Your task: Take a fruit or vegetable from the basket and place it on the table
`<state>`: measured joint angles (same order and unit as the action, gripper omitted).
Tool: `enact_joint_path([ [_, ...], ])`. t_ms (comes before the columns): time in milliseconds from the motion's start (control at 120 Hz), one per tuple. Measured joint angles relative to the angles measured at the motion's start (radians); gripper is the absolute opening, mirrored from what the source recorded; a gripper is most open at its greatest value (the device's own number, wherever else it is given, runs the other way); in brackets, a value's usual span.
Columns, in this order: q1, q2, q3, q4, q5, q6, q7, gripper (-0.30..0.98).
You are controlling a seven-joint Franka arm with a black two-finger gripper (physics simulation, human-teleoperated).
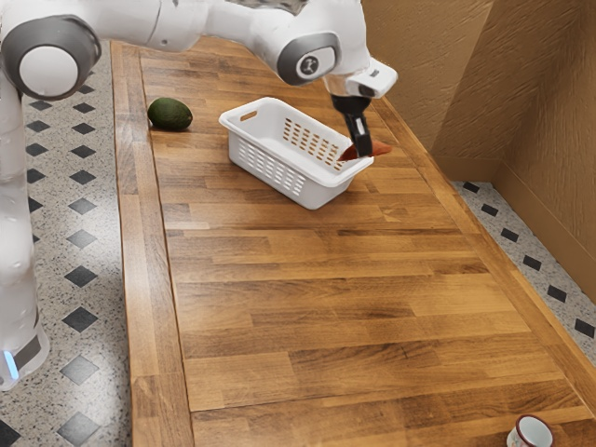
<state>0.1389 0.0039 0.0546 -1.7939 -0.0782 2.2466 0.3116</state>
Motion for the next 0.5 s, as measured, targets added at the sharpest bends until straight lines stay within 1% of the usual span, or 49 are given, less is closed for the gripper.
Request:
enact_joint_path([
  [125,-0.016,0.033,-0.107,0.018,0.002,0.008,-0.046,0.17],
  [258,-0.133,0.042,-0.140,0.021,0.002,0.022,-0.092,0.17],
  [267,-0.141,0.042,-0.141,0.021,0.002,0.023,-0.095,0.18],
  [333,-0.194,0.039,-0.130,0.016,-0.010,0.026,-0.116,0.36],
  [375,-0.220,0.036,-0.111,0.014,-0.021,0.028,-0.132,0.45],
  [433,-0.228,0.021,-0.088,0.013,-0.028,0.028,-0.163,0.53],
  [500,-0.209,0.012,-0.077,0.013,-0.031,0.026,-0.197,0.59],
])
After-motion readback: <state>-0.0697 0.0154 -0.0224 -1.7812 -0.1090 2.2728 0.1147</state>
